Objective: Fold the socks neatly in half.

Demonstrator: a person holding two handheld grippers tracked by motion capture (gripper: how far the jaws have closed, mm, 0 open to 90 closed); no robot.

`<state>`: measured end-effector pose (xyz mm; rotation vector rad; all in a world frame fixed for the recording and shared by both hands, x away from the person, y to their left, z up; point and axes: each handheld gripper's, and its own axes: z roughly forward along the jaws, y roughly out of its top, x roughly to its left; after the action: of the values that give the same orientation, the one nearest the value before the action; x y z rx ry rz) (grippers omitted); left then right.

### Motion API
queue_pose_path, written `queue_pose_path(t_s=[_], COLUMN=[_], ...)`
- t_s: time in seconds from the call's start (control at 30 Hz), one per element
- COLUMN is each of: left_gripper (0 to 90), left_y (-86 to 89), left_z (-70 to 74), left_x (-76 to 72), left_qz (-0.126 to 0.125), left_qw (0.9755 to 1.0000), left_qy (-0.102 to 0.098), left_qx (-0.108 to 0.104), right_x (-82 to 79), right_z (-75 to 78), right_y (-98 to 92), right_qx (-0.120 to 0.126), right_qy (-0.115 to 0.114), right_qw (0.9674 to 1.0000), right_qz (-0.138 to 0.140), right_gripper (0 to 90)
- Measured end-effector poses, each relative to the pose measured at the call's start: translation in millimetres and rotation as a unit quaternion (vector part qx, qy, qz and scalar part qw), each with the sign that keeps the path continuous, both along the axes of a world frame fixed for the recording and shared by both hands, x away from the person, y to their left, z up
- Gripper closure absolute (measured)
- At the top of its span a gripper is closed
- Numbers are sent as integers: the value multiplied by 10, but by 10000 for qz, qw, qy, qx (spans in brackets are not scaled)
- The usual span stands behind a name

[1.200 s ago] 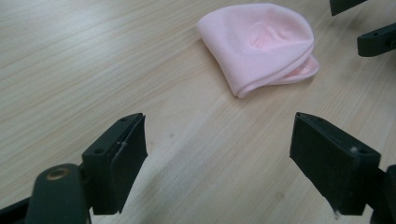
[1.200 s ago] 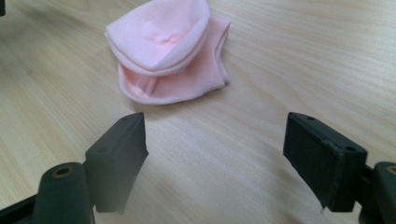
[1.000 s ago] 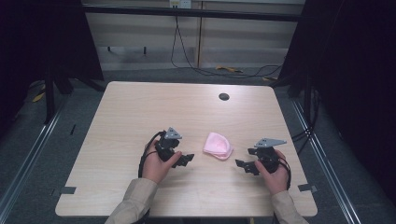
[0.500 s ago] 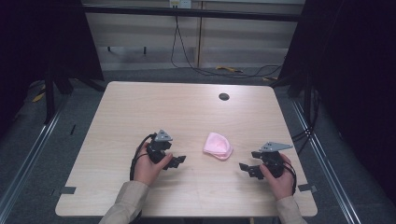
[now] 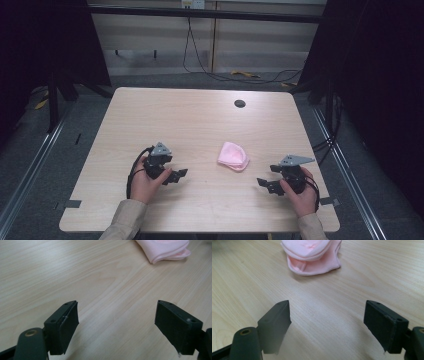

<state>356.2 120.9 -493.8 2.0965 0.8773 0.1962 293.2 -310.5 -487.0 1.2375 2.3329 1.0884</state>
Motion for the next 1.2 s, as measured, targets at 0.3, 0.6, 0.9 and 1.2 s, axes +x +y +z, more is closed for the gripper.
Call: queue_pose_path(t_s=[0.3,0.6,0.9,1.2], left_gripper=[190,193,192,190], left_y=[226,383,528,681], left_z=[-52,-67,-79,-63], left_x=[-88,-152,-203,-276], left_qz=[200,127,70,97], left_qw=[9998,9996,9996,9997], left_qy=[67,99,8,-37], left_qx=[2,224,271,221], right_x=[-58,-115,-148,-150], right_z=[-3,-7,-8,-17], right_y=[-50,-98,-136,-105], right_qx=[-42,-47,-151,-223], right_qy=[-28,0,-34,-14], right_qw=[10000,10000,9998,9996], right_qz=[18,15,90,162], right_gripper=[211,211,211,211])
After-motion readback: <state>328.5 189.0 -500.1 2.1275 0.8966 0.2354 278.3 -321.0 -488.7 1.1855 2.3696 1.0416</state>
